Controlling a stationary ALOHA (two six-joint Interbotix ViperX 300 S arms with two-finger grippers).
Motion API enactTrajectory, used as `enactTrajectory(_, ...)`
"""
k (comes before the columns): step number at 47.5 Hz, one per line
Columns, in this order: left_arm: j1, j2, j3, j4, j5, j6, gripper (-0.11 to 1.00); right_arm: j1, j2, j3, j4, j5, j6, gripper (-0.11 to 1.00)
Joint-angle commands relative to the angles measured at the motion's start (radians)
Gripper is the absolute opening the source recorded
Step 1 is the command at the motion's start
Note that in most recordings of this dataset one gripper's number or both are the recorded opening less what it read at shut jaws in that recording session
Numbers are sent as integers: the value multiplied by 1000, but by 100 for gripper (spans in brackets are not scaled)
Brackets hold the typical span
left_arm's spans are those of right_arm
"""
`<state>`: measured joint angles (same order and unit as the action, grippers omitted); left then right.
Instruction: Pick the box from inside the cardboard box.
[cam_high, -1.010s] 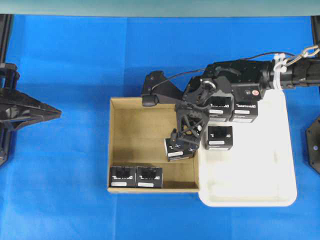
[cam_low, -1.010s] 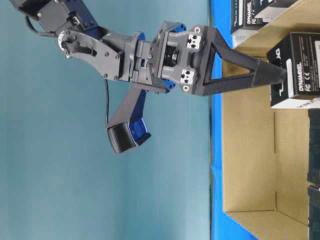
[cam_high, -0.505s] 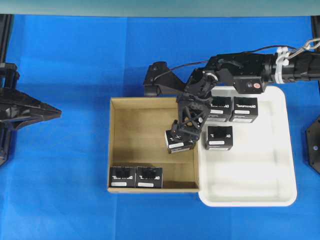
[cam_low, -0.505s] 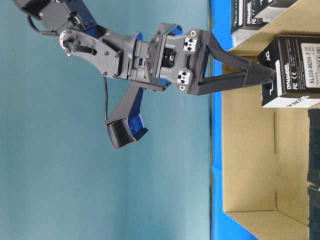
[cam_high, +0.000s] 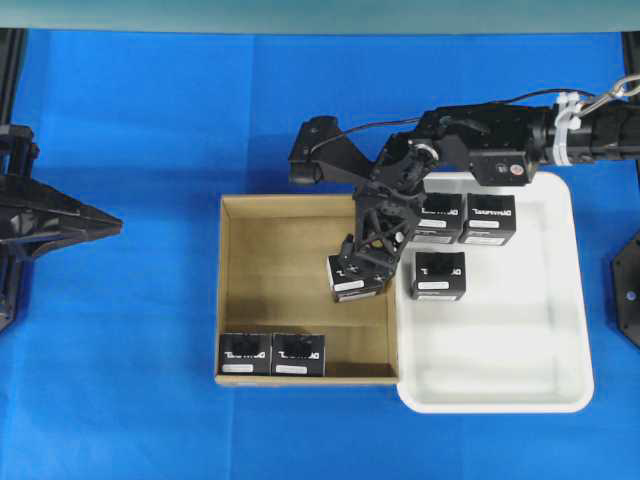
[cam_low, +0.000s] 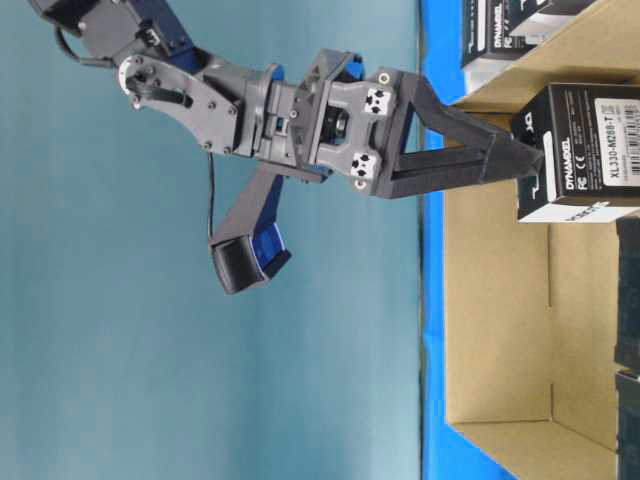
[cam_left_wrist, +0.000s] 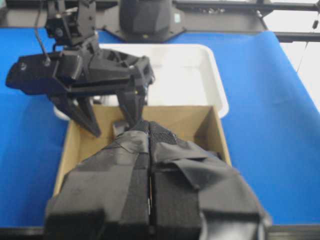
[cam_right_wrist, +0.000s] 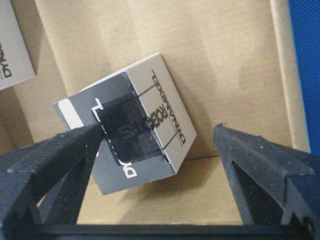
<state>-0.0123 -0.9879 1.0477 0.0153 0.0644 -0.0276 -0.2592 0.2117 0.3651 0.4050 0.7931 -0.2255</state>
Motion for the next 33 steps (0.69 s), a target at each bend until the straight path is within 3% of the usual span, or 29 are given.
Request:
enactTrajectory(1, 0, 3, -32, 3, -5, -2, -7, -5, -21, -3, -6, -2, -2, 100)
enactTrajectory(22, 0, -9, -32, 3, -5, 0, -7, 15, -104, -23, 18, 3, -2, 100)
enactTrajectory(33, -2, -11, -34, 3, -5, 0, -7, 37, -150, -106, -18, 117, -26, 100)
